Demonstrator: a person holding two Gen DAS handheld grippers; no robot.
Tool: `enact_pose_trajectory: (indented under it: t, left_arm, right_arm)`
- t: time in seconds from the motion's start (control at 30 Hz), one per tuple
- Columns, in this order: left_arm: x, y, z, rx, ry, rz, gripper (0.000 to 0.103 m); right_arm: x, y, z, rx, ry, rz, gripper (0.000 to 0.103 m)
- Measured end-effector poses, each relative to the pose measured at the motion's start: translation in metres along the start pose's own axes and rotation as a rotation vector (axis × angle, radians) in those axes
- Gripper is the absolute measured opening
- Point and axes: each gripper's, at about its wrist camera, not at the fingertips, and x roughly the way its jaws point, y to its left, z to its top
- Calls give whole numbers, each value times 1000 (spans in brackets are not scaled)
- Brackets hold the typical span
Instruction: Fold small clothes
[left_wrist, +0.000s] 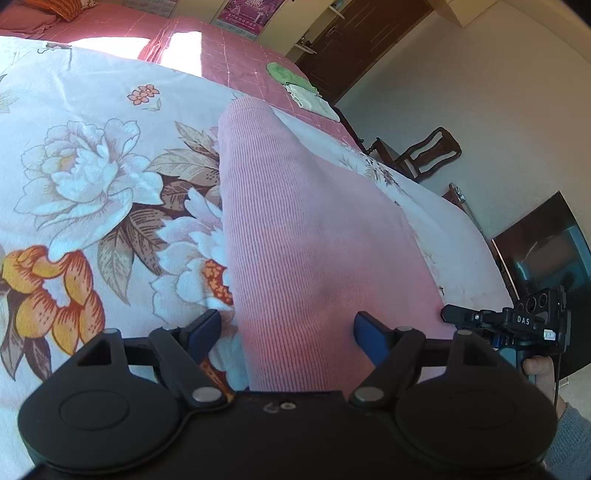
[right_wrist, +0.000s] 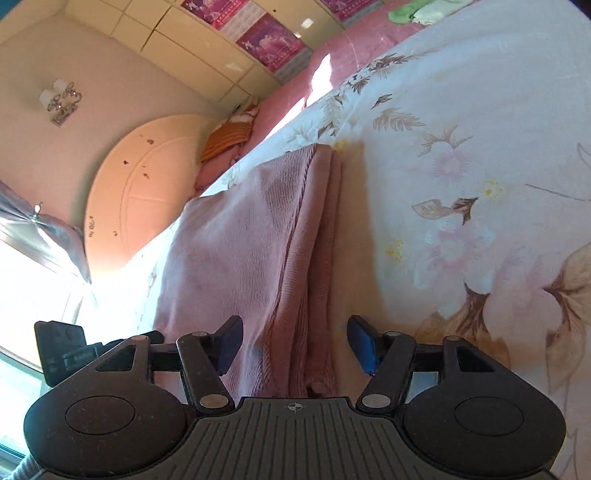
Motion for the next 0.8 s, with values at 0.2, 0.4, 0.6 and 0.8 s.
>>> enact_pose_trajectory:
  t: [0.2, 0.4, 0.6, 0.8]
  left_arm:
    - [19, -17, 11, 29, 0, 52, 77]
    - [23, -52, 14, 146, -25, 160, 36]
    - [3, -72, 14, 238, -52, 158, 31]
    - [-45, -75, 7, 305, -82, 147, 31]
  right_arm:
    - [33, 35, 13, -192, 36, -110, 33]
    - [49, 84, -8, -418, 1, -296, 22]
    - [47, 123, -25, -533, -80, -351, 20]
    - [46, 182, -45, -616, -111, -337, 20]
